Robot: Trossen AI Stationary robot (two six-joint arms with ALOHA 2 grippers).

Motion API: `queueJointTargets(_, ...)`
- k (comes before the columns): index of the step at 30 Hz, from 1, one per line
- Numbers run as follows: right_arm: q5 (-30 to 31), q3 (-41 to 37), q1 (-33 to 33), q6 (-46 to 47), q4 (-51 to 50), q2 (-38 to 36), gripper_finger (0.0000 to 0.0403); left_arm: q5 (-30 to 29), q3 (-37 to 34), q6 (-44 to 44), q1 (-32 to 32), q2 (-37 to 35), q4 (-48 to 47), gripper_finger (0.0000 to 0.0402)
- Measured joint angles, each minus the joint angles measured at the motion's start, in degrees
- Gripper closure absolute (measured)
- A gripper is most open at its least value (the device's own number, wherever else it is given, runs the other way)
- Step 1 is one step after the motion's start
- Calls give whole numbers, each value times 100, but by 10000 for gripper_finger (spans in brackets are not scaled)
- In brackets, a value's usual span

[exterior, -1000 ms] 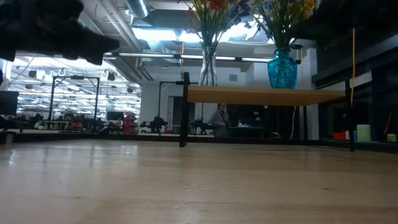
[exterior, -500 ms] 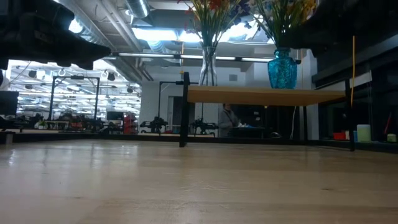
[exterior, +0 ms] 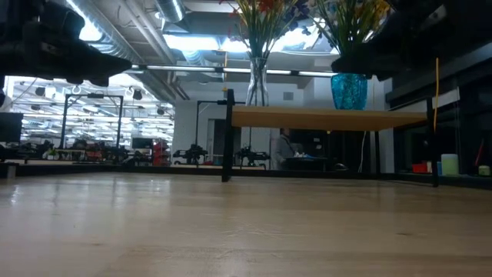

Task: Pick and place flowers into a vace then onto a shelf
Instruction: Return to Home Position

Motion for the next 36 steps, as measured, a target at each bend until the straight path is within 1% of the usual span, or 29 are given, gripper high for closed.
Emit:
queueJointTargets(2, -118, -24, -137, -162, 14, -102, 401, -15, 0, 0, 44, 0, -9, 399)
queueJointTargets(4, -626, -238, -363, -289, 277, -296, 401, -23, 0, 0, 68, 29, -11, 400)
queueJointTargets(5, -931, -419, -496, -371, 544, -397, 401, -29, 0, 0, 67, 51, -12, 400)
queueJointTargets(7, -1295, -881, -755, -538, 1192, -616, 401, -32, 0, -1, 67, 64, -10, 399)
queueJointTargets(10, -1351, -1533, -1055, -944, 2298, -1008, 401, -45, 0, -147, 67, 80, -13, 397)
queueJointTargets(12, -1478, -1850, -1144, -1152, 2713, -1260, 401, -45, 0, -238, 67, 87, -15, 396)
queueJointTargets(15, -1699, -2147, -1161, -1302, 2744, -1599, 401, -45, 0, -249, 67, 85, -15, 396)
queueJointTargets(18, -1697, -2351, -1165, -1284, 2737, -1820, 401, -44, 0, -247, 67, 83, -13, 396)
queueJointTargets(20, -1694, -2448, -1165, -1284, 2746, -1907, 401, -43, 0, -408, 65, 85, -13, 396)
queueJointTargets(25, -1694, -2605, -1165, -1433, 2690, -1954, 398, -43, 0, -551, 65, 85, -13, 396)
queueJointTargets(29, -1694, -2608, -1165, -1435, 2482, -1951, 388, -43, 0, -553, 65, 85, -15, 396)
queueJointTargets(36, -1694, -2608, -1165, -1435, 2453, -1950, 383, -43, 0, -555, 65, 85, -15, 396)
